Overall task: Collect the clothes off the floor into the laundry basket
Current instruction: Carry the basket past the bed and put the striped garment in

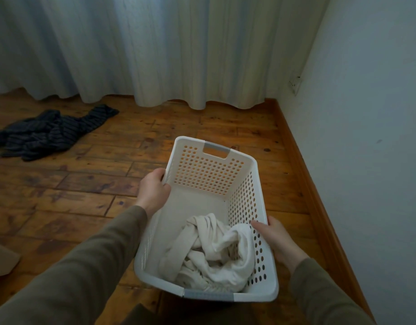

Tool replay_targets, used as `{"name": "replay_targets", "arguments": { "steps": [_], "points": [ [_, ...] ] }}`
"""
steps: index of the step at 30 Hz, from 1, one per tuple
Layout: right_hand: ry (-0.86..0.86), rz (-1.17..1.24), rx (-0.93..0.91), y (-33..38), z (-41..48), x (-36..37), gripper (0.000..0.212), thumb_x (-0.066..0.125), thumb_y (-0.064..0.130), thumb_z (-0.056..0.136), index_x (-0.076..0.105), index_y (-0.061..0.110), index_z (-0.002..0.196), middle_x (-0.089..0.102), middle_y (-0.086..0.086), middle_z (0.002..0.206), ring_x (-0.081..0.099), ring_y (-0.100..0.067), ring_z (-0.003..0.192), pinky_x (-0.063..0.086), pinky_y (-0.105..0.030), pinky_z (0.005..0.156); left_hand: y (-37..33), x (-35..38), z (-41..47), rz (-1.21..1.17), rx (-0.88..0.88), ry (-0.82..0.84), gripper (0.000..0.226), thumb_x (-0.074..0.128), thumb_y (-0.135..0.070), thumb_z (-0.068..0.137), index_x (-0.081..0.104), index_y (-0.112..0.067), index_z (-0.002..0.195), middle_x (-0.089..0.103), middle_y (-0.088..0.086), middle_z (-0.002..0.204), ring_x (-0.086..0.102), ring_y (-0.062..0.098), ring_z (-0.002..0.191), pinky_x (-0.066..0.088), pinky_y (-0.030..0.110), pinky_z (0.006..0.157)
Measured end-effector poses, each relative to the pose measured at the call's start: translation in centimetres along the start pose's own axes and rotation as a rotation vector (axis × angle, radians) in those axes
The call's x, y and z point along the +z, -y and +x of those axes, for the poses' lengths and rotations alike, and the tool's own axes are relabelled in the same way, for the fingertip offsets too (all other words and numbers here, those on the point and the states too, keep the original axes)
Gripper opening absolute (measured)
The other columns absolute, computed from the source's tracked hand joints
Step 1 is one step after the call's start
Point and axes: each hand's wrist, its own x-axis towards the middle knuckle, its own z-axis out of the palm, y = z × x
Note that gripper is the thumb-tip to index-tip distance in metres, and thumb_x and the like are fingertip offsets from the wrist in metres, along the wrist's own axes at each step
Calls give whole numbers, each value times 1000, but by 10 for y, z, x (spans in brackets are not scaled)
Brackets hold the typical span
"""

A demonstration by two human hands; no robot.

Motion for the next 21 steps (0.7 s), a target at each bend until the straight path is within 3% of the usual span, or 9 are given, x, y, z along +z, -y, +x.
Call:
{"name": "replay_targets", "arguments": {
  "steps": [3,7,13,18,21],
  "points": [
    [14,76,-8,2,0,5,36,48,11,93,45,9,129,60,-15,112,63,-29,94,52,-30,60,0,-4,-1,-77,-36,31,31,49,2,82,62,-3,110,66,16,107,61,29,95,49,34,79],
    [14,2,-27,19,-2,6,34,47,10,93,45,10,127,58,-4,90,62,-21,79,49,-28,55,-2,-11,-2,-183,-79,36,29,50,4,83,63,-2,109,63,10,95,60,27,87,43,28,68],
    [-3,-121,-101,73,8,-3,37,47,11,93,44,11,130,58,-15,116,61,-31,100,52,-33,67,-5,-19,18,-349,-194,28,36,50,1,86,55,-5,121,60,12,101,61,29,88,47,29,68],
    [-9,-167,-116,123,5,-5,35,47,11,93,46,12,128,59,-16,120,62,-33,102,54,-41,78,-24,-41,34,-446,-271,13,38,48,3,85,56,-5,121,63,19,110,63,36,99,49,36,77],
    [15,-181,-93,170,-15,-7,36,45,11,94,45,11,129,58,-17,122,61,-34,104,53,-42,80,-54,-81,43,-471,-316,11,38,50,1,85,55,-7,122,63,17,110,64,34,95,49,34,74]
  ]
}}
